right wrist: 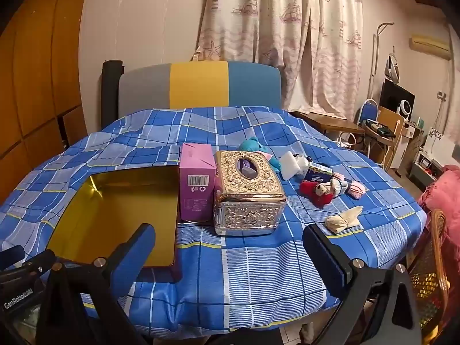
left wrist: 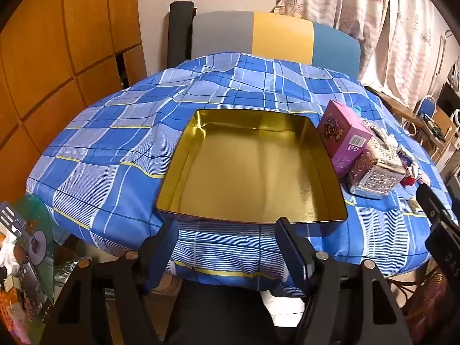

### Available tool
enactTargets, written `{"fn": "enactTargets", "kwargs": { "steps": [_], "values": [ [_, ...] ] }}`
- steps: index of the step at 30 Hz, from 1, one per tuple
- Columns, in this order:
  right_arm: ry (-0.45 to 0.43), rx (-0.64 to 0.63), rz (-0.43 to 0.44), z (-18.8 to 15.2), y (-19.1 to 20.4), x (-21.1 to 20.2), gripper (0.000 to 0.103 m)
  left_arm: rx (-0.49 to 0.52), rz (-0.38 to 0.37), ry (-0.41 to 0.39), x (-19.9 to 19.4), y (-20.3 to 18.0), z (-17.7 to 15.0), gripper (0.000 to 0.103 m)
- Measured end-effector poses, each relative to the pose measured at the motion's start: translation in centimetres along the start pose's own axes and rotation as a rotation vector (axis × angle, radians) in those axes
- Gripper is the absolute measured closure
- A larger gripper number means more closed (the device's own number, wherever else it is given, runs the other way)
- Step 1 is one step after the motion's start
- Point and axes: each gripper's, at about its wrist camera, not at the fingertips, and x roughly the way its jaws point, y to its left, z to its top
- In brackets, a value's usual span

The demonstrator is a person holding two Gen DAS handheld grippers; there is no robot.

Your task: Organize soft objects

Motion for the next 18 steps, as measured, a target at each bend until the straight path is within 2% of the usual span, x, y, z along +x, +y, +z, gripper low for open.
{"fn": "enactTargets", "kwargs": {
  "steps": [4, 6, 7, 8, 18],
  "values": [
    [-0.015, 0.004, -0.01, -0.5, 0.3, -0.5, 0.0, 0.01, -0.003, 0.03, 0.6, 0.8, 0.2, 0.032],
    [0.017, 0.009, 0.01, -0.3, 0.0, 0.2, 0.0, 0.007, -0.008, 0.032, 0.8, 1.4, 0.5, 0.032],
    [0.018, 0.016, 0.015, -0.4, -0.3, 0.1, 0.0, 0.0, 0.041, 0.013, 0.4, 0.6, 0.4, 0.032],
    [0.03, 0.012, 0.016, -0.2, 0.0, 0.4, 0.0, 0.006, 0.048, 0.005, 0.4, 0.1, -0.1, 0.032],
    [0.012, 0.006, 0.007, -0.2, 0.1, 0.1, 0.0, 0.013, 0.027, 0.0, 0.3, -0.3, -0.2, 0.032]
  ]
}}
